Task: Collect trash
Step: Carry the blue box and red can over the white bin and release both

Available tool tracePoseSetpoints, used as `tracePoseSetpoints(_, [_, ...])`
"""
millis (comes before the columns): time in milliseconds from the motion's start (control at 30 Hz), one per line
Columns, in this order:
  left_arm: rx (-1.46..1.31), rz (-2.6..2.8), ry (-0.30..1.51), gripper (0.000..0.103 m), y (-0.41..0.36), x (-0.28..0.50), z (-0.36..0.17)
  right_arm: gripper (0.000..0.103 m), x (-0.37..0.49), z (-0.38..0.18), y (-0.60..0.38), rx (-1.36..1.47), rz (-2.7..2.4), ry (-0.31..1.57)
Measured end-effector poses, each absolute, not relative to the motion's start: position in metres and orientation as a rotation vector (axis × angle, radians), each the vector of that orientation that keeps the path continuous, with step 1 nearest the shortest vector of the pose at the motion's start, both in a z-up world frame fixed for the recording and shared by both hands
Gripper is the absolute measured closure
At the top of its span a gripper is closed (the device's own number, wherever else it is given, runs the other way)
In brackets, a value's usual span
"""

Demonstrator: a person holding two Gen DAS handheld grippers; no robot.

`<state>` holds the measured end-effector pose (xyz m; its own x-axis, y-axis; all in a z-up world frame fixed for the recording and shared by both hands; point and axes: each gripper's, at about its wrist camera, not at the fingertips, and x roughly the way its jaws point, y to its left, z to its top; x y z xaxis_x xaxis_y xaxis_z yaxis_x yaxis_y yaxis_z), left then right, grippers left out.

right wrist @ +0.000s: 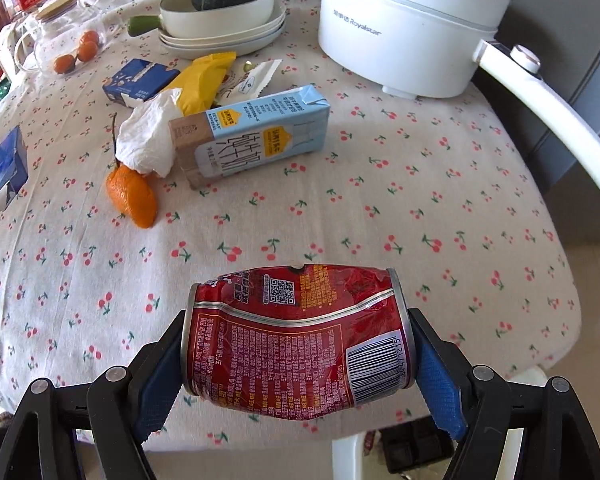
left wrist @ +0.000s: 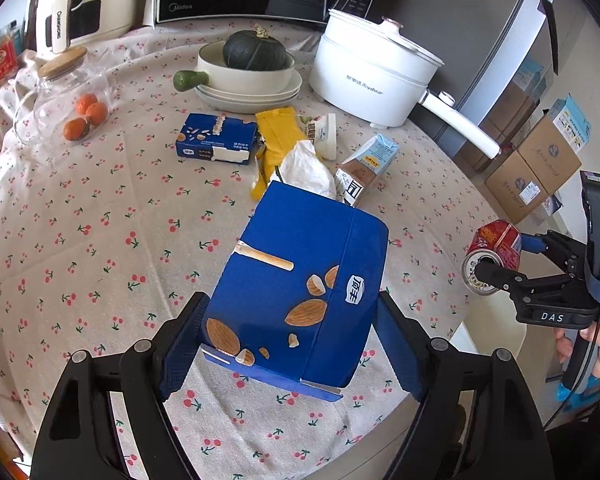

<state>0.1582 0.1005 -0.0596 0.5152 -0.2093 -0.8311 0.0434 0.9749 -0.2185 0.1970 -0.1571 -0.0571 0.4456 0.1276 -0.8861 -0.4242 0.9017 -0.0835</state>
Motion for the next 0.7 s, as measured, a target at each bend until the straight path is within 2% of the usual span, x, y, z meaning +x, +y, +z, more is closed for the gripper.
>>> tracePoseSetpoints(267, [-0.188, -0.201, 1.007, 0.019, 0.071, 0.141, -0.053, 0.018, 0.157, -0.040, -0.196, -0.225, 0.300, 1.057])
tracePoseSetpoints(700, [-0.135, -0.310, 1.042, 0.019, 0.012, 0.129, -0.068, 0.018, 0.131, -0.068, -0.290, -0.075, 0.122, 1.178])
